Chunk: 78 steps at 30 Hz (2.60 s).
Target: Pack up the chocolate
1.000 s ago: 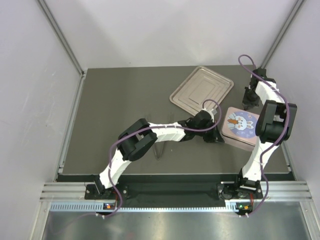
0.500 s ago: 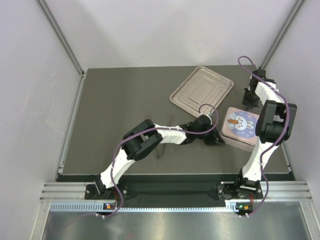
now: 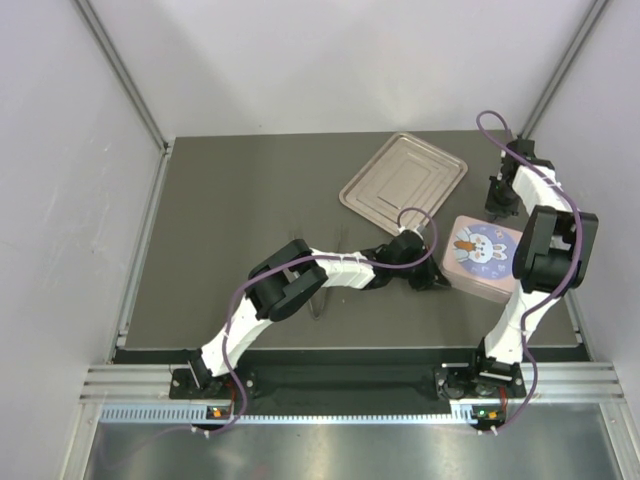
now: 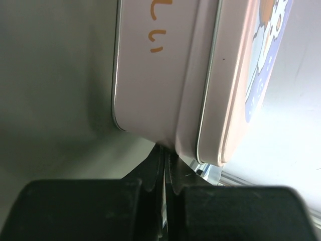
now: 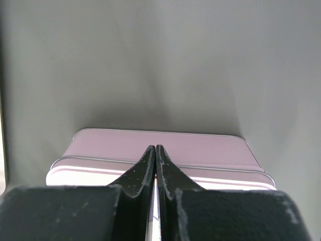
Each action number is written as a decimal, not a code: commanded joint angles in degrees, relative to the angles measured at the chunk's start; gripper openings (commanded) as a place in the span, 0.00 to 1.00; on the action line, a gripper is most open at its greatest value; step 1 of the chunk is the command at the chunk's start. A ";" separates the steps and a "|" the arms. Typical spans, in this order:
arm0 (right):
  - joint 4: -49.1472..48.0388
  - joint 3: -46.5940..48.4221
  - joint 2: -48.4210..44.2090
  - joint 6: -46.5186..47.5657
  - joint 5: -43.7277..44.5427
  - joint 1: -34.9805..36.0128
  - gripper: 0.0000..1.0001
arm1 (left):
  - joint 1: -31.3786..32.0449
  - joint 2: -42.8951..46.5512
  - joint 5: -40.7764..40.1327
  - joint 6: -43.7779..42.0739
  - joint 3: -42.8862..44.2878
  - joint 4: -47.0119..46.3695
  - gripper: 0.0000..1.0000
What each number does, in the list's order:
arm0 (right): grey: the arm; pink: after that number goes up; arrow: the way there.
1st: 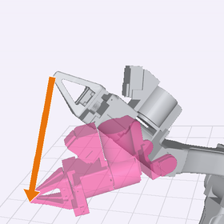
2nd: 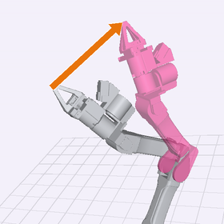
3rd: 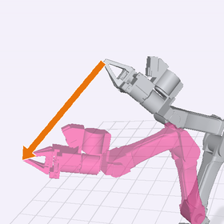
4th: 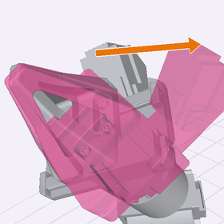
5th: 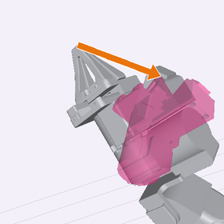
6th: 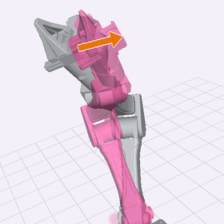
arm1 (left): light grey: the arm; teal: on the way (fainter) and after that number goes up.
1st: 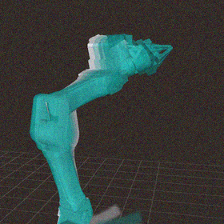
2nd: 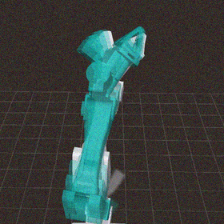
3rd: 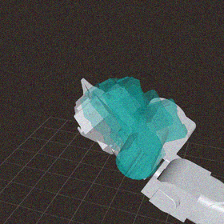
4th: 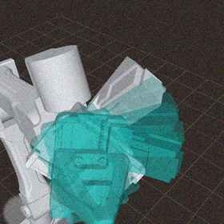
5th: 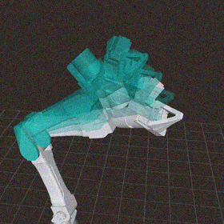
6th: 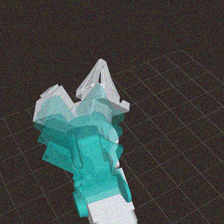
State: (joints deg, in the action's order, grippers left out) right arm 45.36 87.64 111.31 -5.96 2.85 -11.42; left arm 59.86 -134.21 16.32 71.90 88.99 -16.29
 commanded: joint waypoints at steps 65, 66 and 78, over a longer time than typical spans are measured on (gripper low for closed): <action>-3.70 -10.36 -21.30 -12.06 7.78 -2.46 0.35 | 1.84 2.90 1.87 -22.24 10.06 9.01 0.00; -3.70 -11.08 -21.83 -11.97 8.30 -2.90 0.35 | 1.84 3.43 2.66 -22.33 10.06 8.83 0.00; -5.46 -21.89 -31.59 -12.42 -0.65 -12.04 0.53 | -1.40 7.30 4.52 -26.45 13.40 15.92 0.12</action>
State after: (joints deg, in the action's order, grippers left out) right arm 41.89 66.94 82.46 -18.22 5.91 -22.81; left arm 60.29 -130.41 20.64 48.80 98.61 -3.05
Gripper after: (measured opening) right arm 0.523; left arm 0.113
